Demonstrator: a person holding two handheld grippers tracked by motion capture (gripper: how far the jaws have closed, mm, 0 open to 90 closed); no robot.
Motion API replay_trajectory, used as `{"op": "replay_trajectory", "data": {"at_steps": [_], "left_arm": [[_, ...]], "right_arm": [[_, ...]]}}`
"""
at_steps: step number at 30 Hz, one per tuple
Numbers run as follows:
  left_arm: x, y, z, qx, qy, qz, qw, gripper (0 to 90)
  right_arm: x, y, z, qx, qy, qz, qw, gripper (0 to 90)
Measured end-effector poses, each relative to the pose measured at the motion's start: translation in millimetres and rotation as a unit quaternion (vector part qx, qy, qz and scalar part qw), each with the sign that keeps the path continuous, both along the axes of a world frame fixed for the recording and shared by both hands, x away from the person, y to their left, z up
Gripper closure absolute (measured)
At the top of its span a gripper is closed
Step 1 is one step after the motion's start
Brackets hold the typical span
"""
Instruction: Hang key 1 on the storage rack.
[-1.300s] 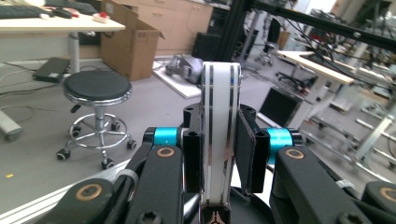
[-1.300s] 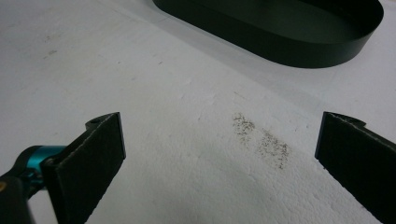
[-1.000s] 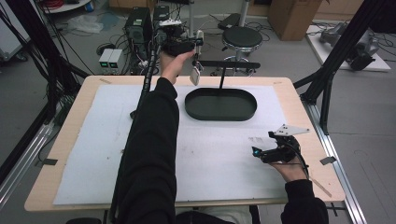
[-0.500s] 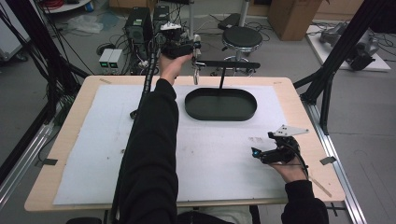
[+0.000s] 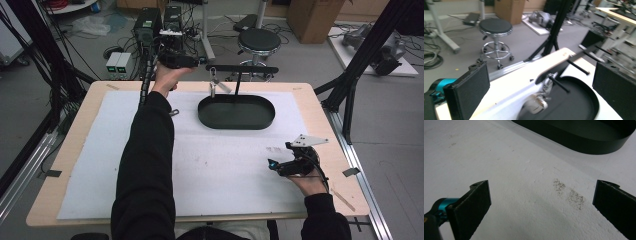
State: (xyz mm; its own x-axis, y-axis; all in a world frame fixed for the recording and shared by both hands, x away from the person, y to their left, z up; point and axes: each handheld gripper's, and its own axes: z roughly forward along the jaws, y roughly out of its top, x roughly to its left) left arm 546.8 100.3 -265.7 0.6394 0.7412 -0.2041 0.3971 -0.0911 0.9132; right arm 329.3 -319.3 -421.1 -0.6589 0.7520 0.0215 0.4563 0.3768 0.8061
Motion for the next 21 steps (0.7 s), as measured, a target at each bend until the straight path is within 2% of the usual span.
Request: {"op": "replay_trajectory", "data": {"at_steps": [2,6,12,21], "left_arm": [[-3.9,2.1,0.1,0.015,0.000,-0.005,0.9999,1.7],[-12.9,6.4,-1.2,0.026,-0.006,-0.014,0.9995,1.7],[-24.7,16.7,-10.6,0.050,-0.007,-0.019,0.9986,1.7],[-36.2,40.1,-26.5,0.064,0.006,-0.011,0.9979,1.7]], "right_arm": [[0.0,-0.3,-0.1,0.000,0.000,0.000,1.0000,0.9],[0.1,-0.5,-0.4,-0.001,0.000,-0.001,1.0000,0.9],[-0.8,0.8,-1.1,-0.004,0.002,-0.001,1.0000,0.9],[-0.3,1.9,-2.6,-0.008,0.003,-0.001,1.0000,0.9]]}}
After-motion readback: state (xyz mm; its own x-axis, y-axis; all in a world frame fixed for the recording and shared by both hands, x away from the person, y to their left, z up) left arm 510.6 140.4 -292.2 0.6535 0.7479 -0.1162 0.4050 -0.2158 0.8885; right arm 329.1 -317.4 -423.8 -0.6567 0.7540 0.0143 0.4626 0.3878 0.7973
